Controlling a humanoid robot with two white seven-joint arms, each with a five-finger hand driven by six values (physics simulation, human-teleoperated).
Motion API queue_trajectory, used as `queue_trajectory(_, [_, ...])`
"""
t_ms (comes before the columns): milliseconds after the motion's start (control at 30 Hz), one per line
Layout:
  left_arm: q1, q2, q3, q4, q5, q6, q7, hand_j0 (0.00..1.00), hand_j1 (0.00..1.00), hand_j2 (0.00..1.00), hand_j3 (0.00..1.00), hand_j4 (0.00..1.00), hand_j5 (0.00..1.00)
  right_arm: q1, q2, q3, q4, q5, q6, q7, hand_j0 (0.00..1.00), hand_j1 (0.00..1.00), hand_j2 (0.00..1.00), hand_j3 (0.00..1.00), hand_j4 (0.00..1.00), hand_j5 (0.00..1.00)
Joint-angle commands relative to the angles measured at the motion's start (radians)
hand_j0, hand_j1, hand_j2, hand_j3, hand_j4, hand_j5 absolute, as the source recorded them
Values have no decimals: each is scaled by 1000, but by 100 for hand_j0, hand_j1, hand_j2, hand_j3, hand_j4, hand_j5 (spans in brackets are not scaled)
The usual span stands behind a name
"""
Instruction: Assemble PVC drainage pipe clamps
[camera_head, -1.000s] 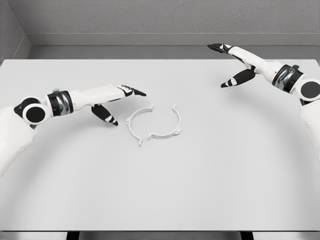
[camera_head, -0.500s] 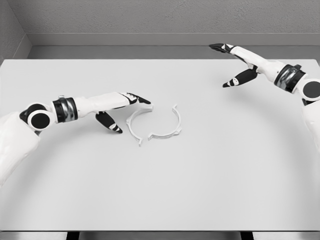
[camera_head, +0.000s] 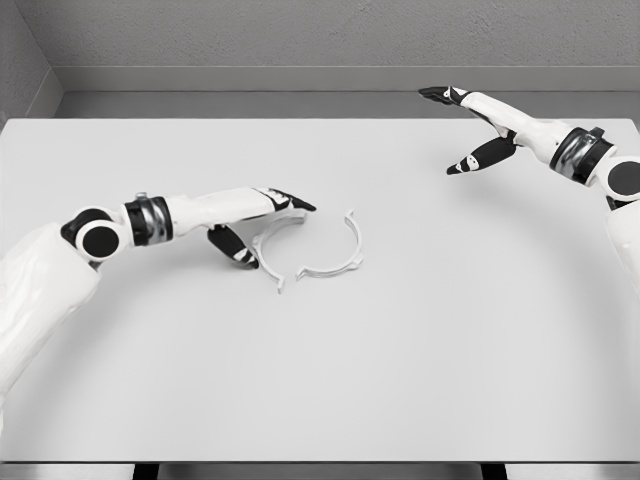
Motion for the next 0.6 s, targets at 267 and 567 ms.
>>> queue_trajectory(267, [-3, -28, 2, 8, -8, 2, -1, 100, 100, 100, 100, 100, 100, 0, -2, 9, -23, -8, 2, 0, 100, 100, 100, 100, 100, 100])
queue_trajectory(567, [-8, -29, 2, 8, -10, 2, -3, 100, 100, 100, 100, 100, 100, 0, -2, 9, -23, -8, 2, 0, 100, 100, 100, 100, 100, 100])
